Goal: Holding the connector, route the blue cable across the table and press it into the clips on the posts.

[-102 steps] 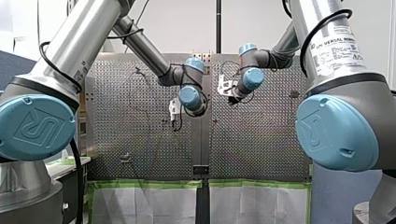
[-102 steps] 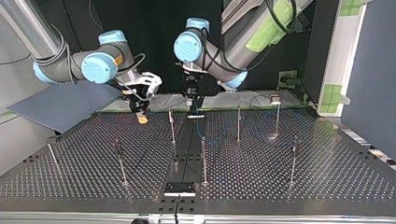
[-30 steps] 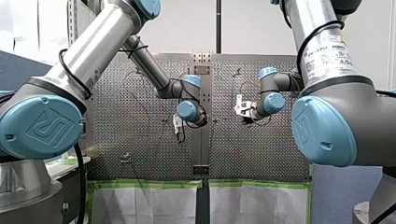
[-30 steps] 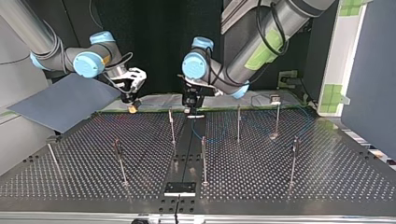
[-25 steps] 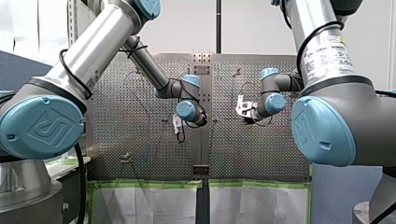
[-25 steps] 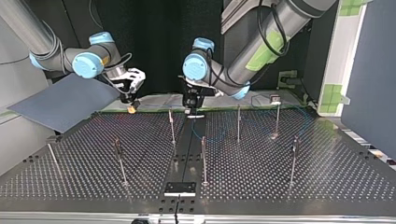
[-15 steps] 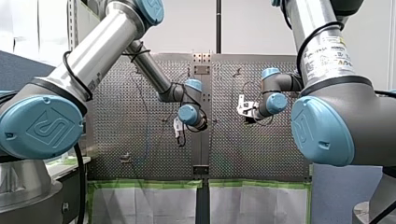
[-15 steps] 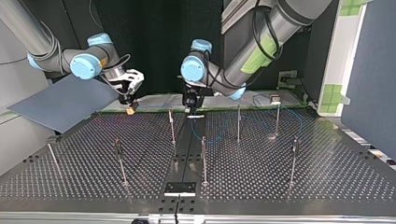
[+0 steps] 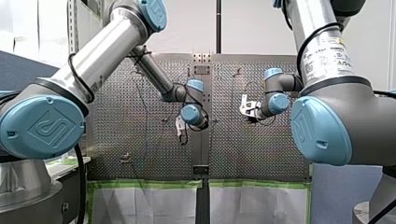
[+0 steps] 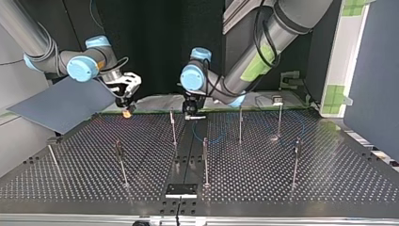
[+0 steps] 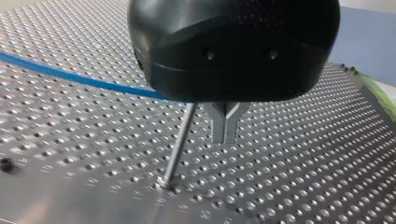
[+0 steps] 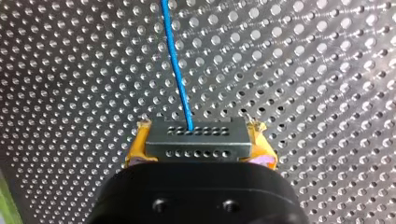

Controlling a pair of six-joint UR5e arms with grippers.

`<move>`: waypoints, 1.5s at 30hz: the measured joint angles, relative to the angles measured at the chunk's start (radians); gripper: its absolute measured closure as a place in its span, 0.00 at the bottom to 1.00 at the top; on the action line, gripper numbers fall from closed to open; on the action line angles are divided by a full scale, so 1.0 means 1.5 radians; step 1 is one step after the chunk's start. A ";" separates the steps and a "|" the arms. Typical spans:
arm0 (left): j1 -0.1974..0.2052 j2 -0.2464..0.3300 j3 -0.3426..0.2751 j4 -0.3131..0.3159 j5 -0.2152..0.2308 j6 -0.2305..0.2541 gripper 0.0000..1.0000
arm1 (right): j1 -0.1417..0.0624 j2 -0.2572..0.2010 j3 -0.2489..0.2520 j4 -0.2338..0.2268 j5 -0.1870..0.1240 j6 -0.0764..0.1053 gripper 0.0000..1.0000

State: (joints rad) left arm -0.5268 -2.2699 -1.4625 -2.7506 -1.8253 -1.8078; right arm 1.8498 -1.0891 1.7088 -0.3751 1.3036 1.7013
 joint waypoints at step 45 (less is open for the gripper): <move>-0.035 -0.001 0.079 -0.182 -0.113 0.072 0.00 | -0.018 0.016 -0.048 -0.006 0.000 0.011 1.00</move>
State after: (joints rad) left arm -0.5795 -2.2710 -1.3444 -3.0237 -1.9948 -1.6998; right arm 1.8223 -1.0651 1.6367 -0.3840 1.3038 1.7177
